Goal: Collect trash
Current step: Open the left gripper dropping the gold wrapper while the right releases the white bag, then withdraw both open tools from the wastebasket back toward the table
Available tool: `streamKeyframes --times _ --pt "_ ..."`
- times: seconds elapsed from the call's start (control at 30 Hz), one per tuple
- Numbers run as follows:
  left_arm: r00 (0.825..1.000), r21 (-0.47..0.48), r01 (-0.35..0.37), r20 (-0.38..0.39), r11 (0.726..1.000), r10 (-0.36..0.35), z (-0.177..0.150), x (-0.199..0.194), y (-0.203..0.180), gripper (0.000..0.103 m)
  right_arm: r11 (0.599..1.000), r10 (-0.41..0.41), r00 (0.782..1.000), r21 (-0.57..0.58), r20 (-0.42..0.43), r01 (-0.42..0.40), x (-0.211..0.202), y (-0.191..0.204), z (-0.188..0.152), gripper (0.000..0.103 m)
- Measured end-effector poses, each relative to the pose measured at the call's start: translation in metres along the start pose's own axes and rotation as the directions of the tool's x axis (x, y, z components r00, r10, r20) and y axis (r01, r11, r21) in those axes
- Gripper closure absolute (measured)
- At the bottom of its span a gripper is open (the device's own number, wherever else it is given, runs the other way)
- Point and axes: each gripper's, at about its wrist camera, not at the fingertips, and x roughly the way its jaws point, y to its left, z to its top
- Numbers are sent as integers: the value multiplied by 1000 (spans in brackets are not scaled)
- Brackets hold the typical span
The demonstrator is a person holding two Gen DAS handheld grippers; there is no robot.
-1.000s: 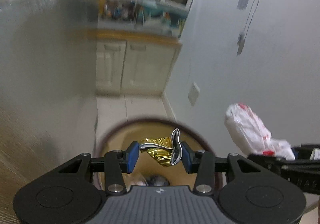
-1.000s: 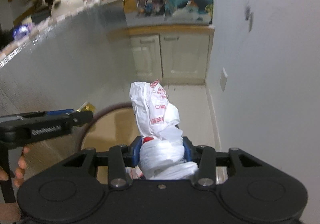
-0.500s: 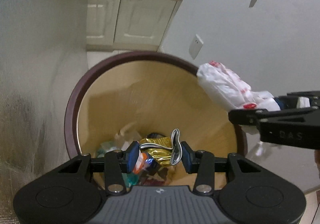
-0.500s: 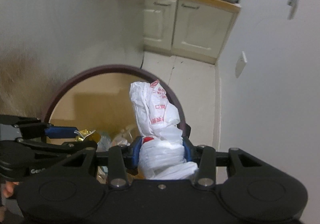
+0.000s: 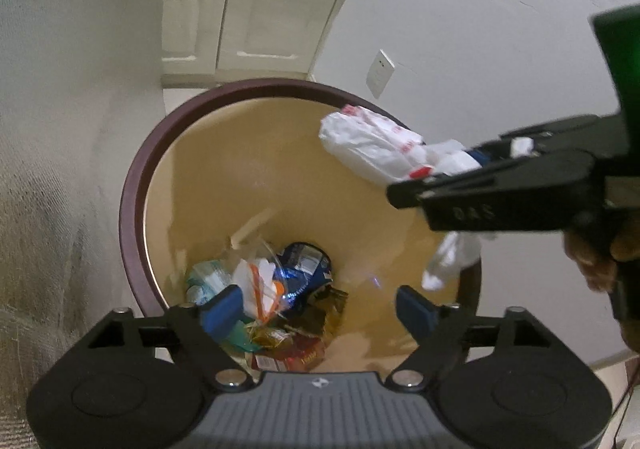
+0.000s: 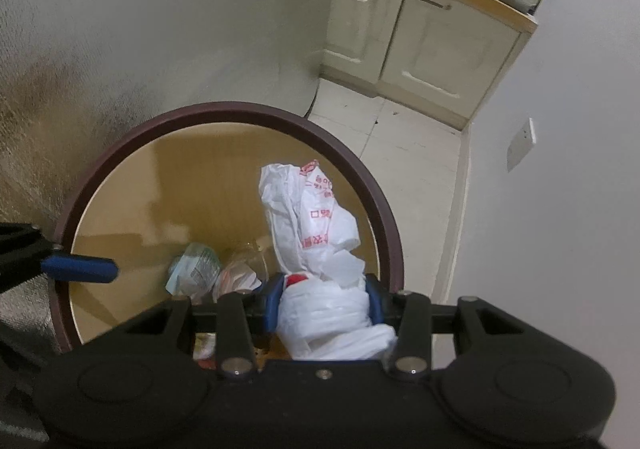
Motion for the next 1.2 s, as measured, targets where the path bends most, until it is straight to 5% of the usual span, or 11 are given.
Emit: streamKeyframes --times 0.13,0.27,0.33,0.4,1.2 --pt "999 2 28 -25 1000 -28 -1 -8 -2 1 1000 19 1000 -22 -21 -19 9 1 1 60" --pt "999 -31 41 -23 999 -42 -1 -10 1 1 998 38 999 -39 -22 -39 13 4 3 59" --pt "999 -44 46 -19 998 -47 -1 -10 3 1 997 64 998 -37 12 -63 12 3 6 49" --pt "999 -48 47 -17 998 -48 -1 -11 4 1 997 78 996 -21 38 -77 11 3 8 25" --pt "1000 3 7 -11 1000 -7 -1 -17 -7 0 997 67 998 48 21 -68 -26 -15 -11 4"
